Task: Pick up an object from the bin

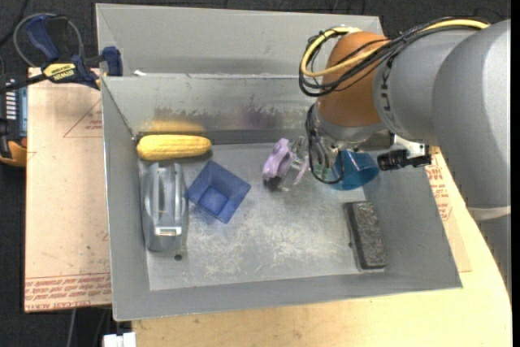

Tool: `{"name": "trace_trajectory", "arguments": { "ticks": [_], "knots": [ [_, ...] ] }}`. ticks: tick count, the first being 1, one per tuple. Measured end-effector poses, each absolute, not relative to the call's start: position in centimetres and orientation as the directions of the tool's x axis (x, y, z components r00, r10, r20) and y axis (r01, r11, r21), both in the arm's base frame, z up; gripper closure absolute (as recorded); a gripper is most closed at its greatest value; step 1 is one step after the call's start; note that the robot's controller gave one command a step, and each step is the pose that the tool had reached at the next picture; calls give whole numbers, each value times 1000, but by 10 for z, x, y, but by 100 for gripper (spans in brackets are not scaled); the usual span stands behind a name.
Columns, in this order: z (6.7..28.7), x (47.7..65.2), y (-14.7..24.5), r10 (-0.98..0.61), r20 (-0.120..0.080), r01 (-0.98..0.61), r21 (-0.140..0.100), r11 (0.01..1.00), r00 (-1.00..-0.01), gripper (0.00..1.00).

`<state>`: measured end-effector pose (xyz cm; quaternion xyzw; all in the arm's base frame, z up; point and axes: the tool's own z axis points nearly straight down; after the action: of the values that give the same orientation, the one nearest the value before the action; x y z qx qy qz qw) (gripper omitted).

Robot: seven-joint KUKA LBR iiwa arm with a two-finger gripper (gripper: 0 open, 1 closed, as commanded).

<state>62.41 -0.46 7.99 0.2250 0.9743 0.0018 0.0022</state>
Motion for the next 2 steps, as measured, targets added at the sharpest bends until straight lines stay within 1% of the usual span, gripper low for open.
{"name": "trace_trajectory", "arguments": {
  "ticks": [2],
  "knots": [
    [103, 625, -5, 438, -6, 438, 6, 899, -899, 100]
  ]
}}
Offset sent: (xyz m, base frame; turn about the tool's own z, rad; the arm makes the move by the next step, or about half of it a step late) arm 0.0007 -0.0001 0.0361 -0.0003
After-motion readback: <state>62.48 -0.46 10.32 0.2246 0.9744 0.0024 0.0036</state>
